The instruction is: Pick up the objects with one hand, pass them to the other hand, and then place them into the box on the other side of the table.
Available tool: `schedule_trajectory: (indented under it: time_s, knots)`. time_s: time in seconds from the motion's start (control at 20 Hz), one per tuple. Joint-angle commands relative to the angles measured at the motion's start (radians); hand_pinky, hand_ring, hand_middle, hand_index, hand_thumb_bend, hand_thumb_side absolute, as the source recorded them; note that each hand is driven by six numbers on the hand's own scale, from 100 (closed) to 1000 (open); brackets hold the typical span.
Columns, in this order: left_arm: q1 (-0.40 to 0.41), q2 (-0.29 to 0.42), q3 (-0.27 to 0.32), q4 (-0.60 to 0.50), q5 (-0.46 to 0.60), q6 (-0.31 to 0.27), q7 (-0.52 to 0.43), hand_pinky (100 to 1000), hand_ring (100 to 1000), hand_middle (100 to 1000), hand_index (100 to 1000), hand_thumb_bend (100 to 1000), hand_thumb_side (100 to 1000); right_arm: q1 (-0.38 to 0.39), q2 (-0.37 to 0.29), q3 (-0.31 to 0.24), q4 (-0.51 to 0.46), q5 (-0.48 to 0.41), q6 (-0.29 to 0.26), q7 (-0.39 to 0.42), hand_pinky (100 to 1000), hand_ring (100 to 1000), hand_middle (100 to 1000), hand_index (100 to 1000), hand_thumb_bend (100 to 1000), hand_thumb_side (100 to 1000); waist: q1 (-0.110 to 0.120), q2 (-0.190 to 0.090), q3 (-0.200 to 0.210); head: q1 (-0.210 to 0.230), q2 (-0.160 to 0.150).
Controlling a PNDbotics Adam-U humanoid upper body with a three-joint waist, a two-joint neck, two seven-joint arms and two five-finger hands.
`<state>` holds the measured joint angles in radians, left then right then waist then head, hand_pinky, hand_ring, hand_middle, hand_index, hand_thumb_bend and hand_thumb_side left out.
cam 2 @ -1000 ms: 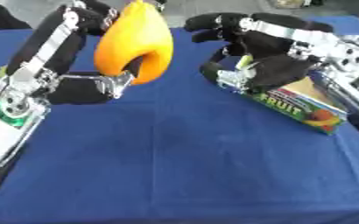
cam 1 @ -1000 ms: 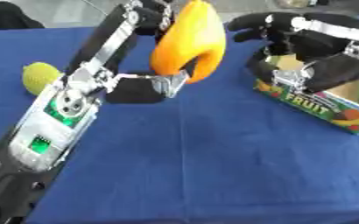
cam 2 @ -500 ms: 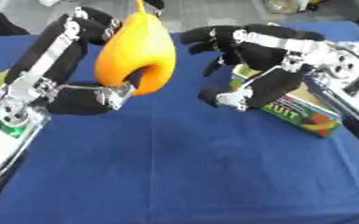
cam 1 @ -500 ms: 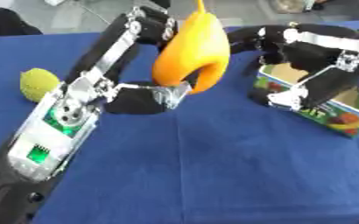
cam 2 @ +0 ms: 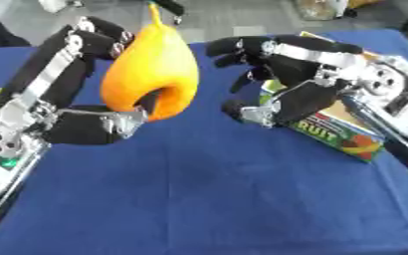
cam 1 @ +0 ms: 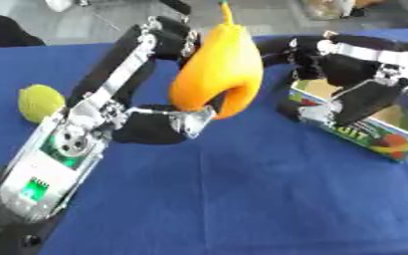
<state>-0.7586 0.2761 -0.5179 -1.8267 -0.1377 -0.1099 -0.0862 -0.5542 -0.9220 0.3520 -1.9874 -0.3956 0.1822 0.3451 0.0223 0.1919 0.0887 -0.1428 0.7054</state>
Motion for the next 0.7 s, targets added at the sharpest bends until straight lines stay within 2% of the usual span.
schedule_trajectory:
  time_s: [0.05, 0.7]
  knots:
    - [-0.016, 0.020, 0.000, -0.028, 0.013, 0.001, -0.008, 355, 348, 318, 341, 100, 100, -0.015, -0.034, -0.018, -0.013, -0.018, 0.007, -0.018, 779, 1000, 998, 1000, 266, 193, -0.005, 0.003, 0.003, -0.006, -0.017]
    - [-0.041, -0.006, -0.013, 0.032, -0.008, -0.013, -0.015, 356, 380, 319, 341, 100, 100, -0.030, -0.021, -0.010, -0.013, -0.039, 0.022, -0.005, 784, 1000, 1000, 1000, 260, 226, -0.010, 0.028, 0.009, 0.013, -0.016]
